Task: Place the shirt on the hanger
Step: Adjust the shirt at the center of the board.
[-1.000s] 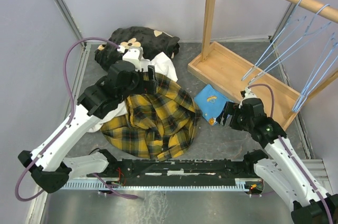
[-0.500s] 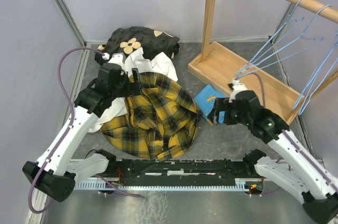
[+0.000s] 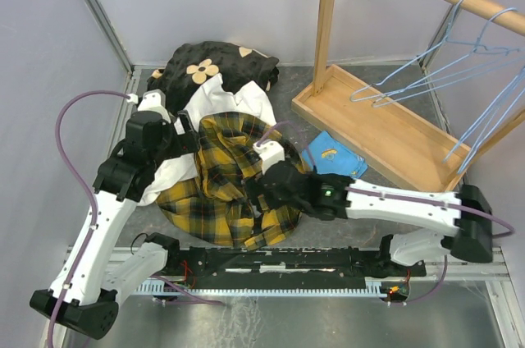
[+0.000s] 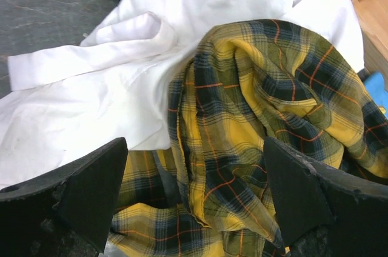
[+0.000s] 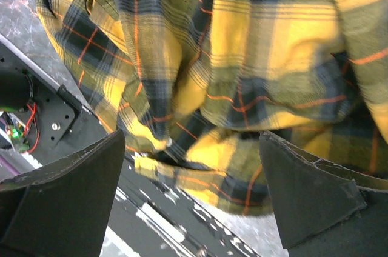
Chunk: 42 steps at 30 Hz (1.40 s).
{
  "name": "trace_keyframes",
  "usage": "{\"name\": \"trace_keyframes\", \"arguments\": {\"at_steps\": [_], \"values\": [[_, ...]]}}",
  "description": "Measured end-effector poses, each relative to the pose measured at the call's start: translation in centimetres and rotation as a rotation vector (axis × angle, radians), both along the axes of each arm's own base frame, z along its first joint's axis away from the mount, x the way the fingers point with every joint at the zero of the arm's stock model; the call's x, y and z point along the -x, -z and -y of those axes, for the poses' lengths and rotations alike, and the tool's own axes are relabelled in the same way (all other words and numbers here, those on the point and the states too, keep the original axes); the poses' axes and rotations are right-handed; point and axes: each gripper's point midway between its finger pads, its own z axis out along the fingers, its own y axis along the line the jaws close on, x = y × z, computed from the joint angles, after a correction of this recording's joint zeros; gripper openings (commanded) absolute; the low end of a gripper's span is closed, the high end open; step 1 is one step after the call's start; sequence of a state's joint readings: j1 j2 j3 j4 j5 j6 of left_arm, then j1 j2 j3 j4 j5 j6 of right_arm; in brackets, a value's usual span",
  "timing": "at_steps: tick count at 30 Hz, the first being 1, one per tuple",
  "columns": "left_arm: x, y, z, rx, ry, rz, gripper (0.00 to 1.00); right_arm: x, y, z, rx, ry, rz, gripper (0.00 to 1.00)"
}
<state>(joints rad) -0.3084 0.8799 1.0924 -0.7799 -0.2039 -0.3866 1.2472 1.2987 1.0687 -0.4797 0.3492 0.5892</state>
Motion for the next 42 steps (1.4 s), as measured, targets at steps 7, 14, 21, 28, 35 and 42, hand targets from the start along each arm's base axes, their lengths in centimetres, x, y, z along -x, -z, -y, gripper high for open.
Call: {"name": "trace_keyframes", "arguments": {"at_steps": [7, 14, 21, 28, 35, 42], "values": [[0.4, -0.9, -1.4, -0.021, -0.059, 0.042, 0.97, -0.5, 3.7, -5.2, 0.014, 0.007, -0.024, 0.99], [0.4, -0.8, -1.5, -0.036, -0.054, 0.039, 0.97, 0.3, 7.5, -9.5, 0.05, -0.047, -0.056, 0.97], [0.6, -0.8, -1.7, -0.053, -0.043, 0.044, 0.97, -0.5, 11.1, -9.0, 0.208, -0.015, -0.037, 0.29], [1.2, -1.3, -1.5, -0.049, -0.015, 0.07, 0.97, -2.1, 7.0, -5.0, 0.236, 0.083, 0.078, 0.02], [1.0, -0.7, -0.1, -0.025, 0.062, 0.056, 0.97, -5.2, -0.2, 4.1, 0.162, 0.283, 0.158, 0.03], [0.5, -0.1, 1.2, -0.002, 0.121, 0.036, 0.97, -9.8, 1.5, 16.8, 0.287, 0.56, 0.087, 0.75]]}}
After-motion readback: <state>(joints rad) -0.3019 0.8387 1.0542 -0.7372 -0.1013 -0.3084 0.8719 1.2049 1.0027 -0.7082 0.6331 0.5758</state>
